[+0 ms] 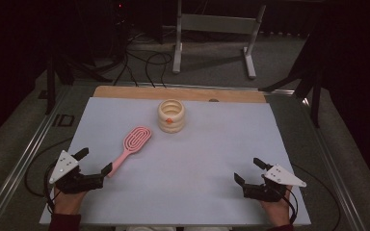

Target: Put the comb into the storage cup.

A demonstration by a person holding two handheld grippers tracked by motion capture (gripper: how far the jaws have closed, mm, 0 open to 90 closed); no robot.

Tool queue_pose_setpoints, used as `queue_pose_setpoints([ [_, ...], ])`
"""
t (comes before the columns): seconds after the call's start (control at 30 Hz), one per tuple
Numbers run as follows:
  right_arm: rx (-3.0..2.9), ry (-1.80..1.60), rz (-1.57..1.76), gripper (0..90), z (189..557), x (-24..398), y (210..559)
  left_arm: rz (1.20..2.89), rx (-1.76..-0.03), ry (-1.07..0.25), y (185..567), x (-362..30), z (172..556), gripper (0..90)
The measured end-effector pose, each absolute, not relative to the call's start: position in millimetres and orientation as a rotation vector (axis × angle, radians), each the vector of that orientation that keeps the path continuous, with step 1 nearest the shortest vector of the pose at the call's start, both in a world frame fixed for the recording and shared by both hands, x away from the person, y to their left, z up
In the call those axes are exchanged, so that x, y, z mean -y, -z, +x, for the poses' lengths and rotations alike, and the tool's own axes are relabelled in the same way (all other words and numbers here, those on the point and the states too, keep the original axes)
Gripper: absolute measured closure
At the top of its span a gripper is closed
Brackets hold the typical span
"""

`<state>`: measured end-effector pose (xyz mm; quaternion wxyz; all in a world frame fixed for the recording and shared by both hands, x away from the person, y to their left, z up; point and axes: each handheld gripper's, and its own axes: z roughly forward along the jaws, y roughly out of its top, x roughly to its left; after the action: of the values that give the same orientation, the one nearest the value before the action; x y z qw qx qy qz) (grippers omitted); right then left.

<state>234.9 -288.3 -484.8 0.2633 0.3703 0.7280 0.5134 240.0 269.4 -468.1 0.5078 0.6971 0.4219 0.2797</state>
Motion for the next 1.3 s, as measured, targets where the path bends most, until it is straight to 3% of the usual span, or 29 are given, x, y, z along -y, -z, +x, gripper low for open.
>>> queue_pose_setpoints([
  [0.77, -1.909, -1.429, 1.039, 8.7, 235.4, 291.2, 487.7, 1.696, -1.057, -0.63, 475.5, -273.0, 244.3, 0.1],
  [1.3, -1.895, -1.405, 1.067, 8.7, 233.8, 293.8, 489.8, 1.886, -1.143, -0.588, 461.8, -253.6, 271.2, 0.0],
])
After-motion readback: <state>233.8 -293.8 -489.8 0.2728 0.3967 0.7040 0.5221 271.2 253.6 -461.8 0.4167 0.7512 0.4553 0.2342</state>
